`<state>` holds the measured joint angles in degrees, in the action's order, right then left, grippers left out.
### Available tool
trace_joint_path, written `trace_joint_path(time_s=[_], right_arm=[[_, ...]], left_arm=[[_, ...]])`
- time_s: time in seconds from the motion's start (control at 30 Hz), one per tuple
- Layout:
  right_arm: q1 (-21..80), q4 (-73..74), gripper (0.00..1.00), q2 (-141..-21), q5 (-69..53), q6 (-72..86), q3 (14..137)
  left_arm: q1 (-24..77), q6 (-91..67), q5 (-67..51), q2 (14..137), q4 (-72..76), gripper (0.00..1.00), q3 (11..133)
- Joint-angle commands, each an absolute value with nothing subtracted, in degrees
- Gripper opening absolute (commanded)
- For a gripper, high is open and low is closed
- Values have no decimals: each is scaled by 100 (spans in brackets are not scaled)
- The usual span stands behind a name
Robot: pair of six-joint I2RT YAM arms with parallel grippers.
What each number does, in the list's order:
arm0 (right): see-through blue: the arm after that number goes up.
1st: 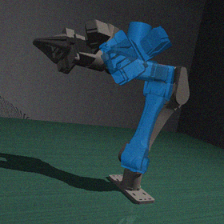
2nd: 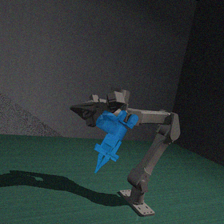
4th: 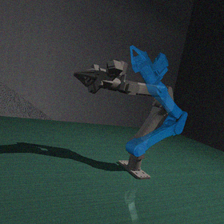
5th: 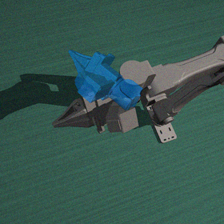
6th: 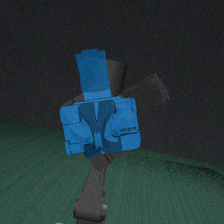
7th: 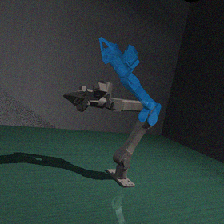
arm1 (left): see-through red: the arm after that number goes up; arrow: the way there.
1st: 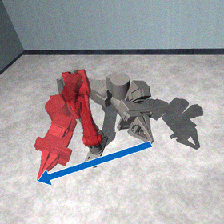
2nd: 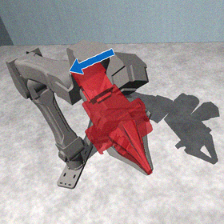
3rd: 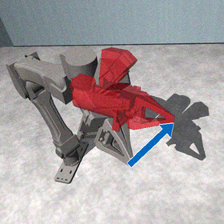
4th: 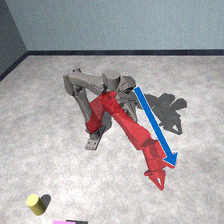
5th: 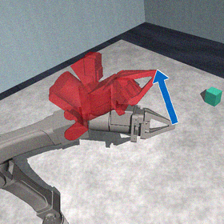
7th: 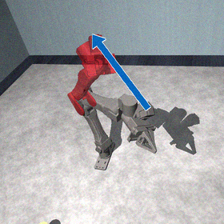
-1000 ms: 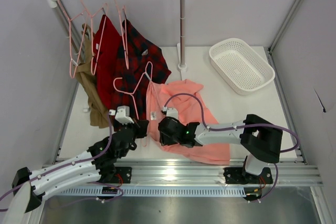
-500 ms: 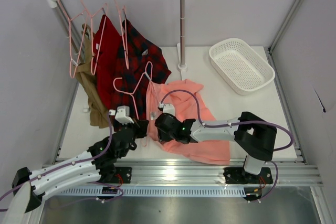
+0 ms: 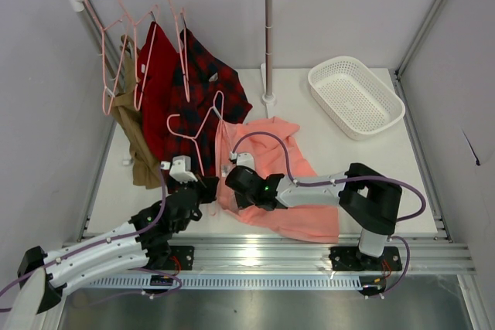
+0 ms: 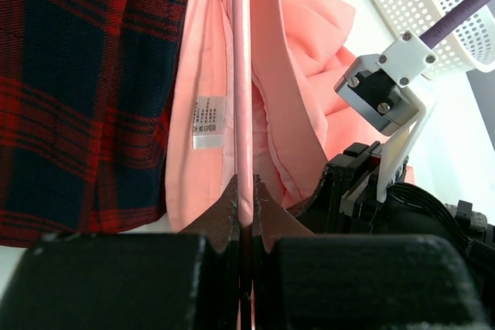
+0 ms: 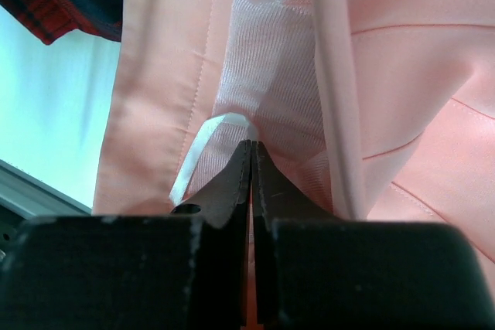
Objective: Place the skirt on the hanger
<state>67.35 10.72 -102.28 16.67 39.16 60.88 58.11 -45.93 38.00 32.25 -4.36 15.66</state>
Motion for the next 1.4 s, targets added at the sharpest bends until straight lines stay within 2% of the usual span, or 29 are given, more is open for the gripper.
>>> trace_joint_path(time_s=[0.0, 0.6, 0.87, 1.37], right_arm=[[6750, 1055, 0, -10003, 1749, 3858, 6249], [7330, -1133, 0, -8464, 1239, 3261, 4642], [7435, -1415, 0, -8306, 1257, 3147, 4439], [7585, -1591, 0, -8227, 1186, 2909, 4342]], left_arm=[[5722, -4474, 3946, 3208, -167, 0, 1635], [5353, -4685, 3578, 4007, -264, 0, 2355], [5273, -4676, 3586, 4798, 280, 0, 2303], [5247, -4658, 3516, 5378, 1090, 0, 2303]])
